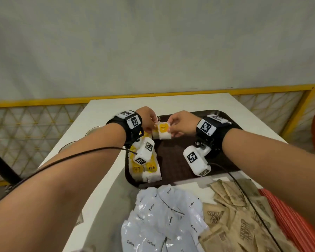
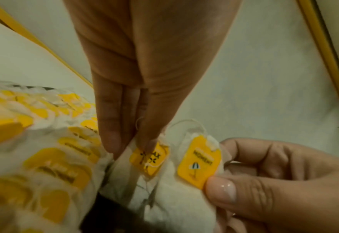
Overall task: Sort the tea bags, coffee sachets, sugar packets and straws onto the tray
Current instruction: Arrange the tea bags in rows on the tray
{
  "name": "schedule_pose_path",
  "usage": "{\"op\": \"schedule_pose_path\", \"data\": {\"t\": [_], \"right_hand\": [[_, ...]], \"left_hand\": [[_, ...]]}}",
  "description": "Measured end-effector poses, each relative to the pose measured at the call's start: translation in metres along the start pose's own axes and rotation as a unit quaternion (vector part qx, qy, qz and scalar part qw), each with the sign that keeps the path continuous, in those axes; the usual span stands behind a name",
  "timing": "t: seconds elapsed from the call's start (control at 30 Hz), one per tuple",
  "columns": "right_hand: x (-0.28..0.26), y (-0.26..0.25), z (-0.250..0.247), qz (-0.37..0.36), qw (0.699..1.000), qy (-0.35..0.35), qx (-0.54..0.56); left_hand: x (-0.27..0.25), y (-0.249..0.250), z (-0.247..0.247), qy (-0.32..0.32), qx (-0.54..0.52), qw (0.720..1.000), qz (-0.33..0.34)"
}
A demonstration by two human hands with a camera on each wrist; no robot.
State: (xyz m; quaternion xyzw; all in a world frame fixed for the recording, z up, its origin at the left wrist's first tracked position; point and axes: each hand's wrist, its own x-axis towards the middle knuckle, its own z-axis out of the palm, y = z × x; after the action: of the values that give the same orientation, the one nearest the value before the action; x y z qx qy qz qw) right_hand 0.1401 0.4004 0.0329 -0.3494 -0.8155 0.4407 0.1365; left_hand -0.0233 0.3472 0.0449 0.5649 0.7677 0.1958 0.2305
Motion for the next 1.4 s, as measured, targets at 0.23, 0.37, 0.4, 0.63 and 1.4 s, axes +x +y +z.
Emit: {"op": "schedule_pose_path", "data": {"t": [0.23,0.37,0.4,0.63,1.4], "right_hand": [[0.026,0.01,0.017,0.016,0.999,-0.036,0.007],[0.031,0.014,0.024,0.023,0.999,-0.028,0.009],[0.032,0.015,0.025,0.023,0.999,-0.028,0.012],[0.03,0.017,0.019,0.02,0.999,0.021,0.017],[0.044,0.015,0.03,0.023,0.997,0.066,0.023]], "left_hand": [[0.018,-0.008,-0.003,0.009,0.134,0.99,0.032],[0.026,-0.015,-0.001,0.009,0.138,0.99,0.033],[0.027,-0.016,0.0,0.008,0.139,0.99,0.033],[0.03,-0.021,-0.008,-0.015,0.122,0.992,0.011],[0.039,-0.034,-0.015,-0.049,0.041,0.998,-0.012]]}}
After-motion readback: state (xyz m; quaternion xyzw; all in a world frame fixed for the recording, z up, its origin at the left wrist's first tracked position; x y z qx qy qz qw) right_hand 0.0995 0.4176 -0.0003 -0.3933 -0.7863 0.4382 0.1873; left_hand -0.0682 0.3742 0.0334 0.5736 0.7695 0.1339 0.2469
